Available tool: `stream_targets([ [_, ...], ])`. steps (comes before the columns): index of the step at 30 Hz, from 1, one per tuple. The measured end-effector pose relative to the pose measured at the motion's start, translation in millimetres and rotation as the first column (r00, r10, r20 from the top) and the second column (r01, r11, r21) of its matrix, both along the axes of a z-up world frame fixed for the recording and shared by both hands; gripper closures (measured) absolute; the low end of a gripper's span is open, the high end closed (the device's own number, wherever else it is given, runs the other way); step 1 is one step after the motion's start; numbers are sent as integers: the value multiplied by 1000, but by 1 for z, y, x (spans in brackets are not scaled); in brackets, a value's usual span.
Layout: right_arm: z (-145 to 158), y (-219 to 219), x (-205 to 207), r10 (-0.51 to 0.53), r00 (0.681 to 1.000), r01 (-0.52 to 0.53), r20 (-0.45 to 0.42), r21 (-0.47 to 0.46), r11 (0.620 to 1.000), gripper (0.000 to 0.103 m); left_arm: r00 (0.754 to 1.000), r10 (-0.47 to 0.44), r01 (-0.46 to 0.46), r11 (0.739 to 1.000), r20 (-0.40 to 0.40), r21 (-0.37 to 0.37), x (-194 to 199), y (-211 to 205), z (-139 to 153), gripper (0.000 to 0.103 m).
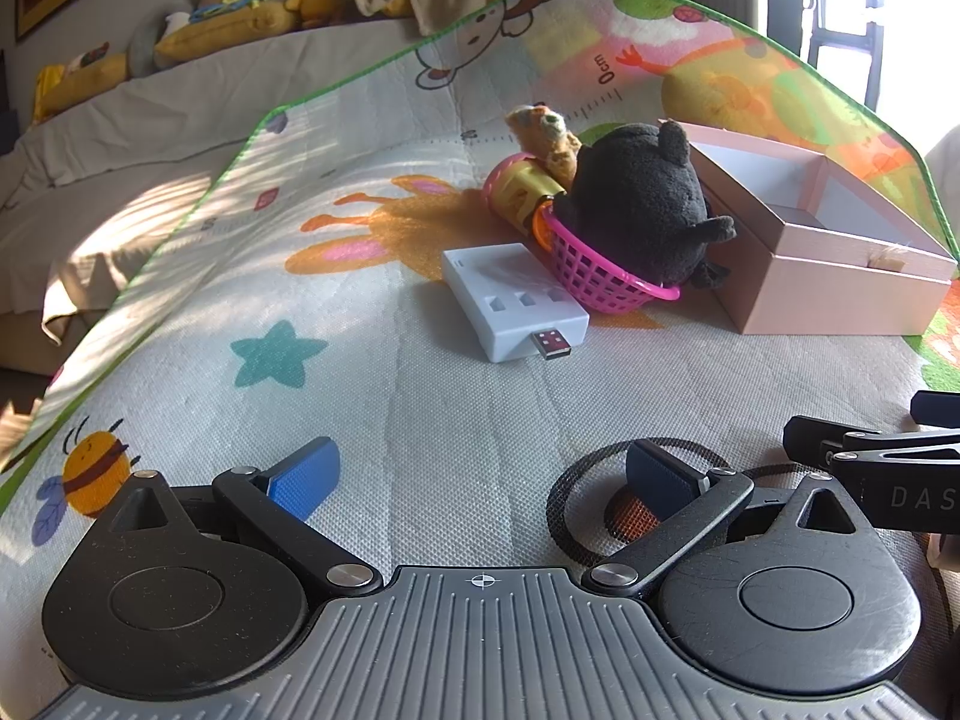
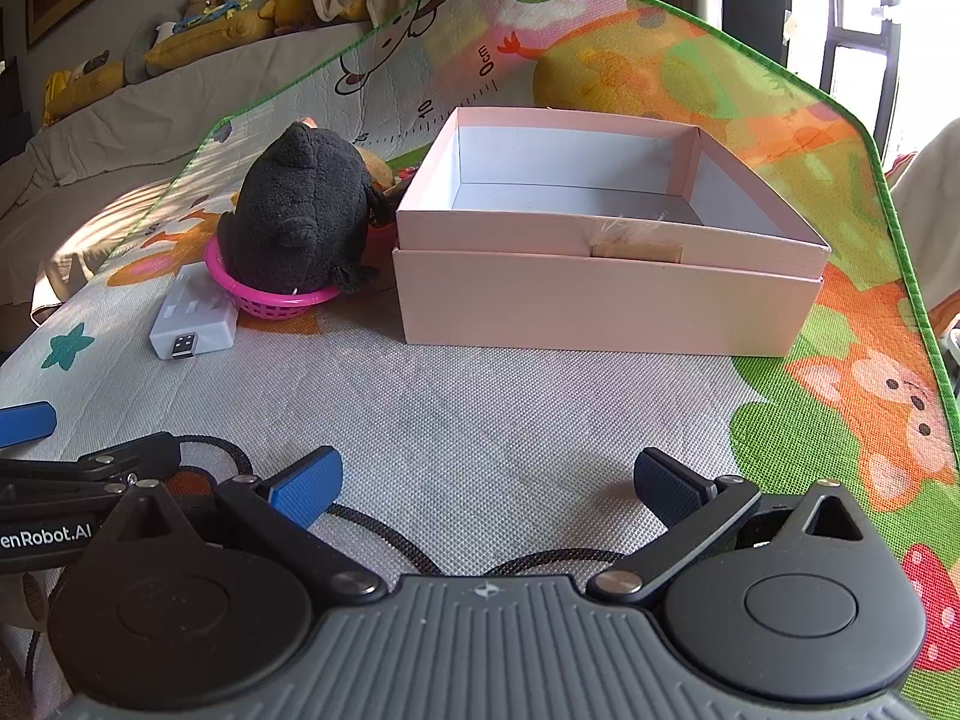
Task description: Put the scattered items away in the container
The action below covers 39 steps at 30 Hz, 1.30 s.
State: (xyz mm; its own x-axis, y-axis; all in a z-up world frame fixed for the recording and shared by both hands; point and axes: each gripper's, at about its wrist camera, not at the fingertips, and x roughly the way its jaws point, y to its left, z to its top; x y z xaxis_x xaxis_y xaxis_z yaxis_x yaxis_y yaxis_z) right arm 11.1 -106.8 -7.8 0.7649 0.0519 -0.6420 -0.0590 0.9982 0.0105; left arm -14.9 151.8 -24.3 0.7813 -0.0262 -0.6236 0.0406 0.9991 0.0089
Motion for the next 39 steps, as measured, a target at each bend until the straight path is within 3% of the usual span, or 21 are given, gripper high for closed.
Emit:
stream_targets([
  [15,0,-1,-1,0,1000,0,-3,-4,1000,0,1000,8,-8,1000,0,2,-5,-7,6,0],
  [22,1,-1,0,-5,1000,5,-14,-12,1000,0,1000,30,-30,999,-1,19,1,-55,19,0],
  [27,9,-9,8,77,992,-79,-103,-14,997,0,999,44,-43,999,-30,16,15,-63,21,0],
  [30,11,-13,7,128,984,-131,-127,-17,991,0,998,-13,13,1000,-67,8,23,-57,24,0],
  [36,13,-16,-1,220,974,-220,-57,12,975,0,989,-133,134,991,-62,11,20,-50,22,0],
  [37,18,-15,-4,256,967,-256,-7,22,967,0,988,-144,145,989,-53,9,19,-49,22,0],
  [39,33,-2,-12,305,942,-301,143,-52,952,0,986,-159,159,987,-44,4,21,-48,23,0],
])
